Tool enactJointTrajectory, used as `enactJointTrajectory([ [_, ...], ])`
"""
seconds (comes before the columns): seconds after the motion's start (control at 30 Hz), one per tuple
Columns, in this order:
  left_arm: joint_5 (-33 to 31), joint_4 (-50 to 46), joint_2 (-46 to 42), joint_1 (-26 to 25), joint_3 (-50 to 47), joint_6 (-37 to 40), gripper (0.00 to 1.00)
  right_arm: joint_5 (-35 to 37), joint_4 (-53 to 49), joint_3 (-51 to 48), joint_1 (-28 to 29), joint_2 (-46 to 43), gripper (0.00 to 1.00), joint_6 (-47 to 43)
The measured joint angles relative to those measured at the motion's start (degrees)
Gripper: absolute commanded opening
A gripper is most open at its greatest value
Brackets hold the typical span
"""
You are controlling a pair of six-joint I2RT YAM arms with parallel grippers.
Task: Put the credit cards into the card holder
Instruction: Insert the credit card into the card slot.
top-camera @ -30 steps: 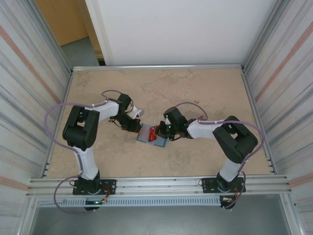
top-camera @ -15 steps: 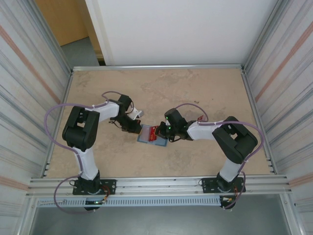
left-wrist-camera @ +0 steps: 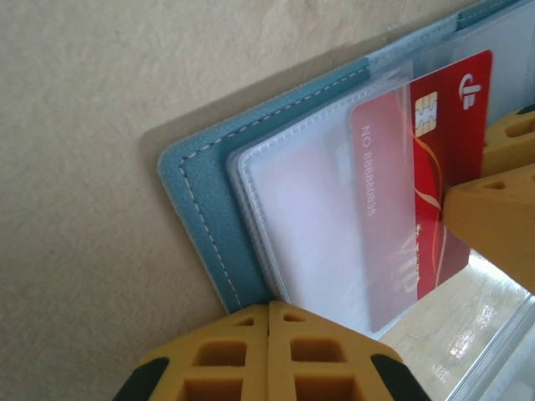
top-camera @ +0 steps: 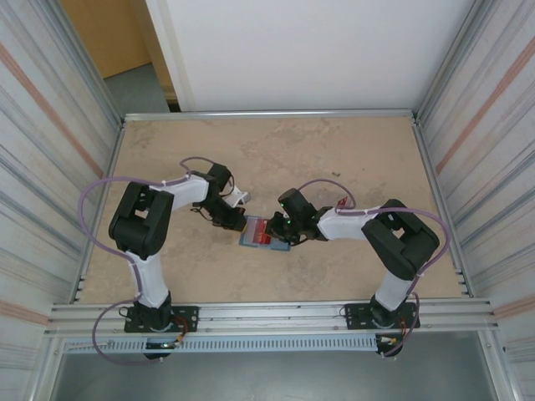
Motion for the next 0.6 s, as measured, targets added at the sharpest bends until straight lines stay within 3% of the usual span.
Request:
enactJointTrajectory([
  [0.2,0.1,0.0,0.0,-0.1,0.0,0.0,0.0,1.7,-5.9,2.6,0.4,-0.2,0.3,-1.5],
  [0.6,0.0,-0.2,0.0,-0.1,0.0,0.0,0.01,2.3,-13.8,8.8,0.6,2.4,0.32,-4.2],
])
